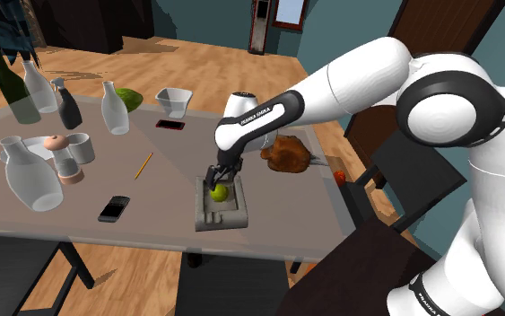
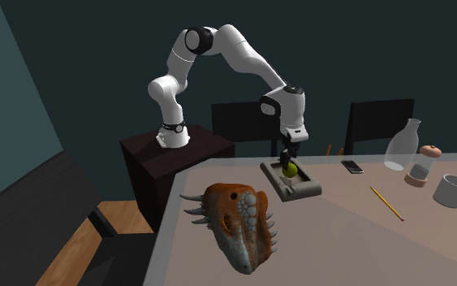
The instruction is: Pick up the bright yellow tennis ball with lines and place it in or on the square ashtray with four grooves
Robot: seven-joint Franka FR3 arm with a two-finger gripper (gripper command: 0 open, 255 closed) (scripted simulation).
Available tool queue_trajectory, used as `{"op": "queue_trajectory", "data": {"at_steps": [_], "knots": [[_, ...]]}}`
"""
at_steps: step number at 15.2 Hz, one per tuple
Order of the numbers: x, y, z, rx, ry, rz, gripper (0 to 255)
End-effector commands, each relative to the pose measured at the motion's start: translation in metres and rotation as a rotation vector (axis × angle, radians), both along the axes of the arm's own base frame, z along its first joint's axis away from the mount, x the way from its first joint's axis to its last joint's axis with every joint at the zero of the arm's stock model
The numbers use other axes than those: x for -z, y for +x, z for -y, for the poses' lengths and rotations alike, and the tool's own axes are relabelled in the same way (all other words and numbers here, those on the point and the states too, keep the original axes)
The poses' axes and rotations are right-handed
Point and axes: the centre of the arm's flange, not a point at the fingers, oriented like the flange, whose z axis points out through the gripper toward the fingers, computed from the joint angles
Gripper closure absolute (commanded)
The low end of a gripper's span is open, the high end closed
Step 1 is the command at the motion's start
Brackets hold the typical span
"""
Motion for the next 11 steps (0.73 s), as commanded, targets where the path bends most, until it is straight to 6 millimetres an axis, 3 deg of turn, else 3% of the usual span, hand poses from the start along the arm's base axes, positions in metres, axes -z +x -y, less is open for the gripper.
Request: {"op": "queue_trajectory", "data": {"at_steps": [1, 3, 11], "knots": [[-0.019, 0.001, 0.003, 0.0, 0.0, 0.001, 0], [-0.043, 0.0, 0.007, 0.0, 0.0, 0.001, 0], [-0.043, 0.0, 0.007, 0.0, 0.0, 0.001, 0]]}}
